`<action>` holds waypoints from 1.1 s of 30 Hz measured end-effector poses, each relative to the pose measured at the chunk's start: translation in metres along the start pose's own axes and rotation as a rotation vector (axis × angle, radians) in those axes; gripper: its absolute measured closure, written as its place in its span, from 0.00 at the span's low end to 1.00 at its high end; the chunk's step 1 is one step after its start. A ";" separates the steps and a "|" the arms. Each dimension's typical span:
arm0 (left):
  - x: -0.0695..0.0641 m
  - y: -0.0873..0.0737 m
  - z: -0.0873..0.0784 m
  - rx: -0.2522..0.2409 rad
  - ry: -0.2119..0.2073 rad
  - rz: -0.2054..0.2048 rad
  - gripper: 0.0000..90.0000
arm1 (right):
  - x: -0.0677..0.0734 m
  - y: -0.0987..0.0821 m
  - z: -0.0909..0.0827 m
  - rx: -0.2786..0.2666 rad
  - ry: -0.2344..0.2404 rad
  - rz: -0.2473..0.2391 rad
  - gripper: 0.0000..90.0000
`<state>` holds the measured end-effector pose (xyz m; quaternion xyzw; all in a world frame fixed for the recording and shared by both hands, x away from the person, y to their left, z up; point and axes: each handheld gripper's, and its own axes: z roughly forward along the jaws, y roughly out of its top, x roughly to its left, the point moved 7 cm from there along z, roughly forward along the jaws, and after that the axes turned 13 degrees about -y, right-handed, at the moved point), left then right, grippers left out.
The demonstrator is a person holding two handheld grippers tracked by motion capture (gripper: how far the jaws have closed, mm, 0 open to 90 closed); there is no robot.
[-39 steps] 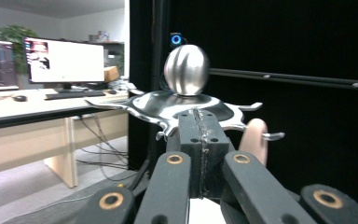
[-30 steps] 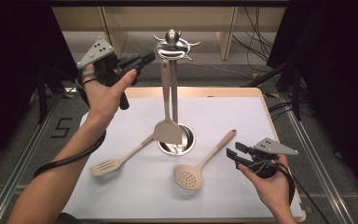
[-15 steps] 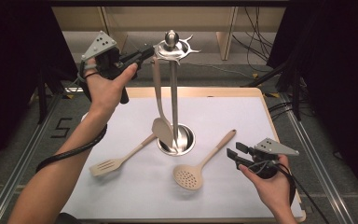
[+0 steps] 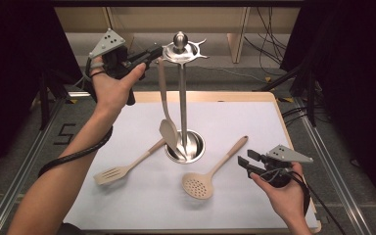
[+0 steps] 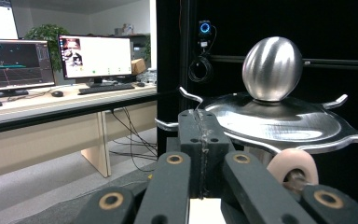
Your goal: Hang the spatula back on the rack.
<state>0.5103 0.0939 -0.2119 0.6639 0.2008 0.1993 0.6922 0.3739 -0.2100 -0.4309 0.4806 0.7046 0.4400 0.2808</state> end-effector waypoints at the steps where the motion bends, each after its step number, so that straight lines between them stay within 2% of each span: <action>1: 0.000 0.000 0.000 -0.001 -0.001 -0.003 1.00 | 0.000 0.000 0.000 0.003 0.002 -0.001 0.60; 4: 0.001 0.000 0.002 0.003 0.001 -0.004 1.00 | 0.000 -0.001 -0.001 0.008 0.003 -0.012 0.60; 6: 0.002 0.000 0.003 0.006 0.001 -0.002 1.00 | -0.002 0.000 0.001 -0.013 -0.004 -0.027 0.60; 8: 0.002 0.001 0.004 0.007 -0.001 -0.002 1.00 | 0.000 0.000 0.000 0.003 -0.001 0.000 0.60; 12: 0.003 0.001 0.004 0.010 -0.002 -0.006 1.00 | 0.001 -0.001 0.001 0.005 0.008 0.002 0.60; 13: 0.003 0.001 0.004 0.010 -0.002 -0.005 1.00 | 0.002 -0.001 0.000 0.014 0.013 0.019 0.60; 16: 0.003 -0.001 0.002 0.021 0.003 -0.003 0.98 | 0.002 -0.001 0.000 0.014 0.014 0.012 0.60; 18: 0.002 -0.004 -0.002 0.027 -0.002 -0.006 0.95 | 0.000 -0.001 -0.001 0.013 0.001 0.003 0.60; 19: 0.002 -0.005 -0.005 0.028 -0.002 -0.005 0.93 | 0.001 0.001 -0.001 0.009 0.013 0.017 0.59; 20: 0.001 -0.007 -0.010 0.031 -0.003 -0.001 0.91 | -0.002 0.002 -0.001 0.003 0.005 -0.014 0.59; 21: 0.000 -0.009 -0.015 0.032 -0.002 -0.001 0.88 | -0.003 0.004 0.000 -0.022 0.004 -0.020 0.59; 23: 0.000 -0.014 -0.024 0.052 -0.003 -0.002 0.82 | -0.001 0.005 -0.002 -0.002 0.005 0.021 0.59; 24: 0.000 -0.018 -0.028 0.066 -0.005 -0.003 0.78 | -0.001 0.005 -0.003 -0.002 0.011 0.024 0.59; 25: 0.000 -0.021 -0.031 0.079 -0.006 -0.004 0.75 | -0.003 0.005 -0.003 -0.006 0.010 0.007 0.59; 26: 0.000 -0.025 -0.035 0.092 -0.004 -0.006 0.72 | -0.003 0.006 -0.003 -0.005 0.008 0.021 0.59; 27: 0.001 -0.029 -0.039 0.105 -0.002 -0.006 0.70 | -0.005 0.007 -0.003 -0.017 0.003 0.007 0.59; 28: 0.001 -0.032 -0.042 0.116 -0.003 -0.012 0.68 | -0.006 0.007 -0.005 -0.008 -0.005 0.008 0.59; 29: 0.002 -0.036 -0.045 0.129 -0.004 -0.017 0.66 | -0.007 0.008 -0.004 -0.023 0.000 0.010 0.59; 31: 0.004 -0.041 -0.049 0.138 0.000 -0.018 0.63 | -0.009 0.007 -0.008 0.004 -0.015 0.034 0.59; 32: 0.006 -0.045 -0.051 0.148 0.001 -0.020 0.62 | -0.013 0.009 -0.006 -0.025 -0.014 0.005 0.59; 33: 0.007 -0.049 -0.053 0.161 0.004 -0.022 0.62 | -0.016 0.009 -0.006 -0.029 -0.030 0.000 0.59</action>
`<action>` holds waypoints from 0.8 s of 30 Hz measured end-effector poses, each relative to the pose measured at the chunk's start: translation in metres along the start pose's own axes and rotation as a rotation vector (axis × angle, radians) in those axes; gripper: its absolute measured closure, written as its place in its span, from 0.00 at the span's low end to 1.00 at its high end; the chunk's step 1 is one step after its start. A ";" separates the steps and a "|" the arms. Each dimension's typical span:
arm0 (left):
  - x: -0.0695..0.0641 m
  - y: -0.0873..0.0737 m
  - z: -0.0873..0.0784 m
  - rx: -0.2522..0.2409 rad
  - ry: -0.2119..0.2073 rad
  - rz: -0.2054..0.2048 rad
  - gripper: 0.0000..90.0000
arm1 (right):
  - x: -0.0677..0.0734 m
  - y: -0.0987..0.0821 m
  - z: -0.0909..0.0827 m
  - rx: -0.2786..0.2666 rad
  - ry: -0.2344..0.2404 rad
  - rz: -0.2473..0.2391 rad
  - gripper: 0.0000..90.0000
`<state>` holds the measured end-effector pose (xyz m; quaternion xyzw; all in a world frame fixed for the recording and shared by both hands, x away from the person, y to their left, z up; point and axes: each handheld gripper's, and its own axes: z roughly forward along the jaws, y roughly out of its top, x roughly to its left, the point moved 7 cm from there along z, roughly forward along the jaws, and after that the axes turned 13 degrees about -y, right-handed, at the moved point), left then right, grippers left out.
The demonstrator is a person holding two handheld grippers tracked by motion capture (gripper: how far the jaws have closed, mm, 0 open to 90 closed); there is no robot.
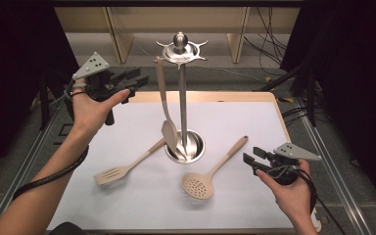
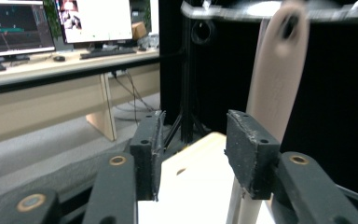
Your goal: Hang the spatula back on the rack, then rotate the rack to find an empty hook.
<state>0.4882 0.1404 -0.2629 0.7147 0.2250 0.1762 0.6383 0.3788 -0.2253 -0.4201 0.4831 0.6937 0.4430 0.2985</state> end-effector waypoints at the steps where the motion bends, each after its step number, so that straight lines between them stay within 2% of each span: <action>1: 0.001 -0.003 -0.001 0.007 0.004 -0.004 0.61 | -0.002 0.000 -0.001 0.002 -0.001 0.002 0.59; 2: 0.003 -0.007 -0.002 0.017 0.007 -0.004 0.60 | -0.002 0.001 -0.001 0.006 0.000 0.019 0.59; 3: 0.004 -0.009 -0.002 0.024 0.010 -0.006 0.59 | -0.001 0.000 -0.004 0.036 0.000 0.054 0.59; 4: 0.005 -0.012 -0.003 0.034 0.010 -0.008 0.59 | 0.000 0.001 -0.003 0.018 0.011 0.062 0.59; 5: 0.006 -0.015 -0.004 0.042 0.011 -0.016 0.58 | -0.003 0.001 -0.004 0.017 -0.004 0.044 0.59; 6: 0.007 -0.018 -0.003 0.049 0.010 -0.019 0.58 | -0.004 0.003 -0.004 0.003 0.006 0.043 0.59; 7: 0.009 -0.021 -0.003 0.061 0.013 -0.022 0.57 | -0.006 0.003 -0.005 -0.003 -0.012 0.031 0.59; 8: 0.011 -0.025 -0.003 0.083 0.017 -0.021 0.56 | -0.005 0.001 -0.007 0.011 -0.012 0.053 0.59; 10: 0.013 -0.033 -0.002 0.119 0.017 -0.027 0.55 | -0.005 0.001 -0.007 0.012 -0.009 0.064 0.59; 11: 0.014 -0.039 -0.001 0.149 0.016 -0.026 0.55 | -0.005 0.000 -0.009 0.021 -0.008 0.073 0.60; 12: 0.016 -0.046 -0.001 0.189 0.011 -0.031 0.55 | -0.007 0.001 -0.009 0.013 -0.012 0.045 0.60; 14: 0.018 -0.060 0.000 0.259 0.002 -0.038 0.54 | -0.006 0.002 -0.011 0.001 0.002 0.046 0.64; 16: 0.022 -0.071 0.000 0.300 0.012 -0.050 0.53 | -0.004 0.003 -0.012 0.003 0.018 0.061 0.65; 17: 0.024 -0.075 -0.001 0.318 0.015 -0.048 0.54 | -0.006 0.003 -0.012 0.000 0.005 0.044 0.66; 18: 0.025 -0.080 -0.001 0.340 0.016 -0.049 0.54 | -0.004 0.003 -0.013 0.007 0.013 0.056 0.67; 19: 0.027 -0.088 -0.001 0.376 0.010 -0.058 0.54 | -0.005 0.003 -0.012 0.000 0.012 0.042 0.68; 20: 0.027 -0.093 -0.001 0.400 0.004 -0.063 0.53 | -0.004 0.001 -0.014 0.014 0.012 0.043 0.68; 21: 0.028 -0.101 -0.002 0.448 -0.007 -0.064 0.53 | -0.002 0.001 -0.014 0.021 0.015 0.059 0.68; 22: 0.026 -0.113 -0.003 0.515 -0.025 -0.101 0.52 | -0.002 0.000 -0.014 0.023 0.015 0.050 0.69; 23: 0.025 -0.122 -0.003 0.557 -0.036 -0.114 0.52 | -0.001 0.000 -0.014 0.017 0.013 0.049 0.69; 24: 0.025 -0.128 -0.003 0.579 -0.046 -0.117 0.52 | -0.001 -0.001 -0.014 0.026 0.012 0.053 0.69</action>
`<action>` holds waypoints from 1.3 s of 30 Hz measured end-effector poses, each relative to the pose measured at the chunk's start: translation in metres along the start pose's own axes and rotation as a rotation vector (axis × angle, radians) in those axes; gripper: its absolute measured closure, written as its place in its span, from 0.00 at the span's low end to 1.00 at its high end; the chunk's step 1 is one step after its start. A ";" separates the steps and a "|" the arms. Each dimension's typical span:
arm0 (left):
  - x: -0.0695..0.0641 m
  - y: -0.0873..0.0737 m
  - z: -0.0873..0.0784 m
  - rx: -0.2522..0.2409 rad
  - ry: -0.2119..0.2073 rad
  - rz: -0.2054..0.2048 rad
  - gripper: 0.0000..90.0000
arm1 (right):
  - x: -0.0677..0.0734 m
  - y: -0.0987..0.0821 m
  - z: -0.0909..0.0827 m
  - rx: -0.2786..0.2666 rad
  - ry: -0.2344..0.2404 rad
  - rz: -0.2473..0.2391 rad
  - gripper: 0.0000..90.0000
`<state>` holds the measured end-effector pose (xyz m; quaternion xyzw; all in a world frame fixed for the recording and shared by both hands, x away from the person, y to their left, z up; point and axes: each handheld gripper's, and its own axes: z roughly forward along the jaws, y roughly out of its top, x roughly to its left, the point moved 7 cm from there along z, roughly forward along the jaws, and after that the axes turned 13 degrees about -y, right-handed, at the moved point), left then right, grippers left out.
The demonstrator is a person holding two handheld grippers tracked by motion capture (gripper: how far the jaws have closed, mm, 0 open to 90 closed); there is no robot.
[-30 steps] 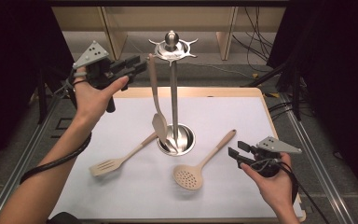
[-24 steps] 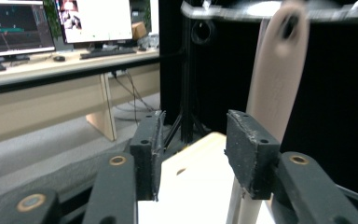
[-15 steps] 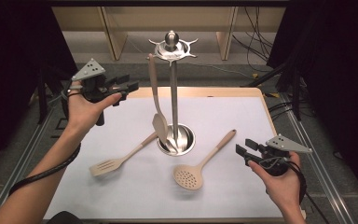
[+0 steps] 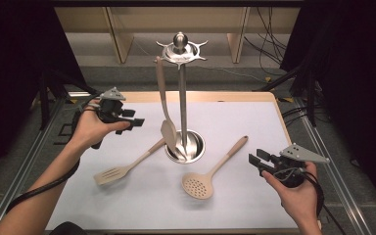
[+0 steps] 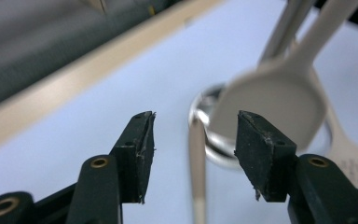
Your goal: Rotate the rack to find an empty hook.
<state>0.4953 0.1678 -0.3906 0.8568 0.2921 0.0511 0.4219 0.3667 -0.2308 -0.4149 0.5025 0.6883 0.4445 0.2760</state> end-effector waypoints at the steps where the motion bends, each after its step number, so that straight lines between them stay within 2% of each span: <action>1: 0.001 -0.008 0.006 0.030 -0.001 -0.014 0.52 | 0.001 0.000 0.000 0.002 0.005 0.010 0.69; 2: 0.003 -0.013 0.010 0.046 0.003 -0.019 0.52 | 0.002 -0.001 -0.001 0.011 0.001 0.013 0.70; 4: 0.006 -0.028 0.017 0.123 -0.005 -0.032 0.52 | 0.002 0.000 -0.001 0.012 -0.001 0.012 0.70; 6: 0.009 -0.037 0.025 0.162 -0.001 -0.053 0.51 | -0.001 0.001 0.001 -0.001 -0.002 -0.024 0.69; 7: 0.010 -0.043 0.028 0.198 -0.008 -0.074 0.51 | -0.001 0.002 0.001 -0.012 -0.009 -0.025 0.69; 8: 0.012 -0.047 0.030 0.233 -0.009 -0.068 0.51 | 0.000 0.002 0.001 -0.010 -0.006 -0.008 0.69; 9: 0.013 -0.051 0.033 0.249 -0.007 -0.073 0.51 | 0.000 0.001 0.001 0.004 -0.010 -0.010 0.69; 10: 0.014 -0.057 0.037 0.288 -0.011 -0.075 0.51 | 0.000 0.001 0.002 0.005 -0.010 -0.010 0.69; 12: 0.015 -0.064 0.044 0.333 -0.018 -0.088 0.51 | -0.002 0.001 0.003 -0.006 -0.017 -0.024 0.69; 13: 0.014 -0.066 0.047 0.335 -0.022 -0.102 0.51 | 0.000 0.001 0.004 -0.010 -0.009 -0.008 0.69; 14: 0.013 -0.069 0.051 0.354 -0.022 -0.107 0.51 | -0.001 0.001 0.004 -0.005 -0.010 -0.013 0.69; 15: 0.014 -0.072 0.054 0.366 -0.022 -0.099 0.51 | -0.001 0.000 0.003 0.000 -0.008 -0.013 0.69; 16: 0.014 -0.074 0.055 0.401 -0.029 -0.084 0.51 | -0.002 -0.001 0.004 0.002 -0.007 -0.024 0.69; 17: 0.014 -0.078 0.058 0.435 -0.042 -0.086 0.51 | -0.002 -0.001 0.004 -0.003 -0.009 -0.030 0.69; 23: 0.014 -0.090 0.073 0.508 -0.049 -0.095 0.53 | -0.001 0.000 0.002 0.001 -0.007 -0.021 0.69; 26: 0.015 -0.094 0.077 0.543 -0.052 -0.091 0.55 | -0.005 0.001 0.003 -0.016 -0.023 -0.057 0.69; 27: 0.014 -0.096 0.078 0.554 -0.050 -0.101 0.55 | -0.003 0.001 0.003 -0.014 -0.013 -0.034 0.69; 29: 0.015 -0.098 0.080 0.581 -0.053 -0.091 0.56 | -0.005 0.000 0.003 -0.009 -0.018 -0.043 0.69; 37: 0.013 -0.104 0.086 0.624 -0.057 -0.110 0.56 | -0.003 0.000 0.004 -0.011 -0.019 -0.047 0.69; 39: 0.014 -0.105 0.088 0.635 -0.059 -0.107 0.56 | -0.001 -0.001 0.003 0.007 -0.012 -0.029 0.69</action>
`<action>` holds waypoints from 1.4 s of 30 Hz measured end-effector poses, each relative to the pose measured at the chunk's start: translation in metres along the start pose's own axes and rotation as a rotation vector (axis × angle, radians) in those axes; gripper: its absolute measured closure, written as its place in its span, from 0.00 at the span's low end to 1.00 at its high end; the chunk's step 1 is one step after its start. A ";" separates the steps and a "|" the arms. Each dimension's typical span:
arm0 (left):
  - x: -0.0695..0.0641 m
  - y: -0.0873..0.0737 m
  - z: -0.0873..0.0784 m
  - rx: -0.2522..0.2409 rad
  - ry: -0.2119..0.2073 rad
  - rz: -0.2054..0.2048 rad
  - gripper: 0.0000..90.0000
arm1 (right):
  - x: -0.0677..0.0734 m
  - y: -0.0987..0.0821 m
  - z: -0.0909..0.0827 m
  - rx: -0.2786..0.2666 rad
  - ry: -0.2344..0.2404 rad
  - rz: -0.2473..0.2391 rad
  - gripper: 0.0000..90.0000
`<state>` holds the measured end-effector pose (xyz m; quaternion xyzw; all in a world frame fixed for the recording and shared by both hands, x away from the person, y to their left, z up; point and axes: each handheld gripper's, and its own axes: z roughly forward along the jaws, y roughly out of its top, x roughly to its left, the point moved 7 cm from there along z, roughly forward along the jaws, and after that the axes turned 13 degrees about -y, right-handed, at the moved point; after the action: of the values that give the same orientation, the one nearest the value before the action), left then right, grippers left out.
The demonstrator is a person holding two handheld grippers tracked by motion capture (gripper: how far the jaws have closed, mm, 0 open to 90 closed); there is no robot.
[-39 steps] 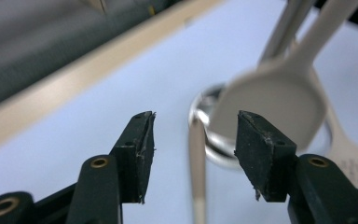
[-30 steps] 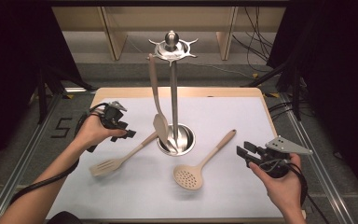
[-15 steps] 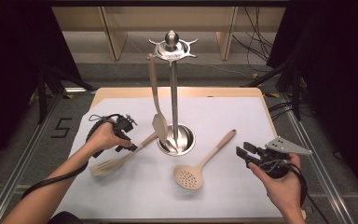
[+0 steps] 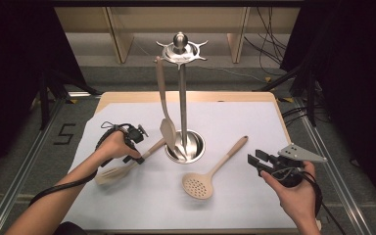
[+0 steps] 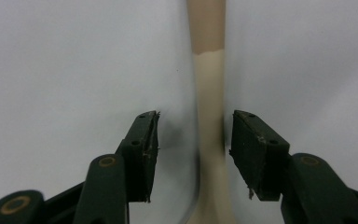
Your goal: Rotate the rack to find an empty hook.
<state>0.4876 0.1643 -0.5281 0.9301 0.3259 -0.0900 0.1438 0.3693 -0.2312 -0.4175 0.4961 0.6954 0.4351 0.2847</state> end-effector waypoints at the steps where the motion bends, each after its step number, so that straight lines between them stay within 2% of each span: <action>1: 0.000 0.000 0.001 0.006 0.005 -0.004 0.57 | 0.000 0.000 0.000 -0.001 0.002 -0.007 0.69; 3: 0.003 0.001 0.000 0.010 0.030 0.007 0.58 | 0.001 -0.001 0.000 0.003 0.000 0.004 0.69; 4: 0.001 0.001 0.002 0.006 0.007 -0.003 0.58 | 0.001 -0.001 0.000 0.003 0.001 0.003 0.69; 5: 0.001 0.002 0.001 0.012 0.010 -0.006 0.58 | 0.001 0.000 0.000 0.007 0.003 0.012 0.69; 6: 0.002 0.002 0.000 0.026 0.029 0.004 0.59 | 0.000 0.001 0.001 -0.008 0.002 -0.008 0.69; 7: 0.004 0.002 0.000 0.033 0.040 0.013 0.60 | 0.000 0.001 0.001 -0.008 0.002 -0.008 0.69; 8: 0.002 0.002 0.001 0.045 0.019 0.006 0.61 | 0.000 0.001 0.000 -0.007 0.002 -0.006 0.69; 10: 0.001 0.003 0.001 0.046 0.029 -0.005 0.62 | 0.002 -0.001 -0.001 0.015 0.004 0.019 0.69; 11: 0.002 0.004 0.001 0.051 0.053 0.007 0.62 | 0.001 -0.001 -0.001 0.015 0.003 0.017 0.69; 12: 0.002 0.004 0.001 0.052 0.049 0.010 0.63 | 0.001 -0.001 -0.001 0.012 0.003 0.015 0.69; 13: -0.001 0.004 0.002 0.063 0.036 0.000 0.65 | 0.001 -0.001 0.000 0.006 0.006 0.017 0.69; 15: -0.001 0.005 0.001 0.073 0.055 -0.002 0.68 | 0.003 0.000 -0.001 0.007 0.019 0.034 0.69; 16: -0.001 0.005 0.000 0.089 0.054 -0.001 0.70 | 0.003 0.000 -0.001 0.004 0.016 0.027 0.69; 18: -0.005 0.005 0.004 0.076 0.038 -0.029 0.74 | 0.003 0.000 -0.001 0.005 0.016 0.030 0.69; 19: -0.004 0.006 0.002 0.087 0.064 -0.022 0.76 | 0.003 0.000 -0.001 0.005 0.017 0.031 0.69; 20: -0.007 0.007 0.004 0.094 0.042 -0.018 0.79 | 0.003 0.000 -0.002 0.005 0.017 0.030 0.69; 21: -0.006 0.007 0.003 0.101 0.064 -0.020 0.82 | 0.004 0.000 -0.002 0.012 0.019 0.044 0.69; 22: -0.007 0.007 0.003 0.115 0.068 -0.020 0.85 | 0.003 0.000 -0.002 0.008 0.019 0.042 0.69; 23: -0.008 0.008 0.004 0.094 0.074 -0.047 0.86 | 0.001 -0.001 -0.003 0.012 0.010 0.019 0.69; 24: -0.008 0.008 0.004 0.094 0.077 -0.053 0.86 | 0.001 -0.001 -0.003 0.011 0.011 0.027 0.69; 27: -0.009 0.007 0.004 0.078 0.084 -0.063 0.87 | -0.002 0.000 -0.003 -0.001 0.012 0.008 0.69; 28: -0.009 0.006 0.004 0.078 0.082 -0.062 0.87 | -0.001 0.000 -0.003 -0.003 0.013 0.020 0.69; 29: -0.009 0.006 0.004 0.071 0.074 -0.069 0.87 | 0.000 -0.001 -0.003 0.008 0.016 0.034 0.69; 30: -0.009 0.005 0.004 0.051 0.067 -0.076 0.87 | -0.003 0.000 -0.002 -0.012 0.016 -0.003 0.69; 31: -0.009 0.004 0.003 0.058 0.053 -0.067 0.87 | -0.003 0.000 -0.002 -0.014 0.014 0.001 0.69; 33: -0.007 0.001 0.002 0.035 0.011 -0.066 0.87 | -0.004 0.001 -0.002 -0.015 0.005 -0.006 0.69; 34: -0.010 0.000 0.003 0.002 -0.014 -0.118 0.87 | -0.004 0.001 -0.002 -0.015 0.007 -0.006 0.69; 35: -0.011 -0.003 0.002 -0.014 -0.036 -0.168 0.87 | -0.002 0.000 -0.002 -0.009 0.016 0.023 0.69; 36: -0.009 -0.004 0.001 -0.028 -0.040 -0.173 0.87 | 0.000 -0.001 -0.003 0.003 0.030 0.055 0.69; 37: -0.007 -0.006 -0.001 -0.024 -0.043 -0.158 0.87 | -0.002 -0.001 -0.002 0.002 0.025 0.038 0.69; 39: -0.006 -0.004 -0.005 -0.092 -0.053 -0.195 0.87 | -0.001 -0.001 -0.002 0.009 0.024 0.053 0.69; 40: -0.001 -0.005 -0.009 -0.092 -0.048 -0.156 0.87 | -0.001 -0.001 -0.002 0.010 0.024 0.054 0.69; 42: 0.001 -0.006 -0.014 -0.128 -0.048 -0.175 0.87 | -0.003 0.000 0.000 -0.013 0.023 0.013 0.69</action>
<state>0.4853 0.1739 -0.5168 0.8845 0.4075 -0.1033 0.2025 0.3701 -0.2340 -0.4179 0.4937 0.6925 0.4472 0.2770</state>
